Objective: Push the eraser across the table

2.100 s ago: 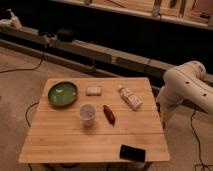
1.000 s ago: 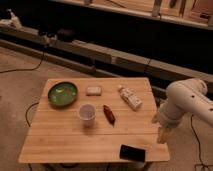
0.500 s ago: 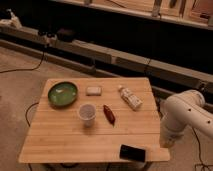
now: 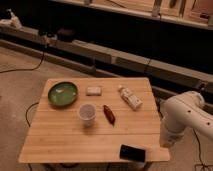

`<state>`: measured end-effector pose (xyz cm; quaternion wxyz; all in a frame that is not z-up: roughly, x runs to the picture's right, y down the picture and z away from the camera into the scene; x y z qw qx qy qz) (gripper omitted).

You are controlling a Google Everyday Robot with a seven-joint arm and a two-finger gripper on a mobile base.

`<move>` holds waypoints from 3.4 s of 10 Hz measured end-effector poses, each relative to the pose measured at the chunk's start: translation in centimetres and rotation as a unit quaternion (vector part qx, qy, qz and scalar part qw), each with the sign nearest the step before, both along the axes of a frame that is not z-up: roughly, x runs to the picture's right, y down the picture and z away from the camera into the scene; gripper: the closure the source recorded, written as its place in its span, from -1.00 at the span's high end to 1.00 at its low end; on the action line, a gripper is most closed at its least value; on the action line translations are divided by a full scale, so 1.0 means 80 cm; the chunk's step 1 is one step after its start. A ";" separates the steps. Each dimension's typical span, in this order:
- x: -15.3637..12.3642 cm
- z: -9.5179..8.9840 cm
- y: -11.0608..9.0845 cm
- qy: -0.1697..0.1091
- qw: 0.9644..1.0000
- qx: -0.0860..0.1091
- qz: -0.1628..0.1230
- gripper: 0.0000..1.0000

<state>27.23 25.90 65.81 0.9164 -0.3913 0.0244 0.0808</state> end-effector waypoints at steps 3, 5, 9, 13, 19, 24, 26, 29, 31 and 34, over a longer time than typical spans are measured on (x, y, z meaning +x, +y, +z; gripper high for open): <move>-0.019 0.020 0.037 -0.001 0.999 0.041 0.032 -0.80; -0.025 0.023 0.057 -0.008 0.997 0.051 0.052 -0.80; -0.026 0.031 0.070 -0.007 0.997 0.043 0.059 -0.80; -0.028 0.057 0.108 -0.007 0.996 0.038 0.077 -0.80; -0.038 0.081 0.126 -0.015 0.996 0.054 0.071 -0.80; -0.053 0.094 0.122 -0.023 0.996 0.062 0.067 -0.80; -0.058 0.099 0.116 -0.023 0.995 0.065 0.066 -0.80; -0.078 0.109 0.101 -0.028 0.995 0.069 0.062 -0.80; -0.093 0.113 0.098 -0.035 0.995 0.068 0.058 -0.80; -0.115 0.121 0.096 -0.047 0.995 0.067 0.051 -0.80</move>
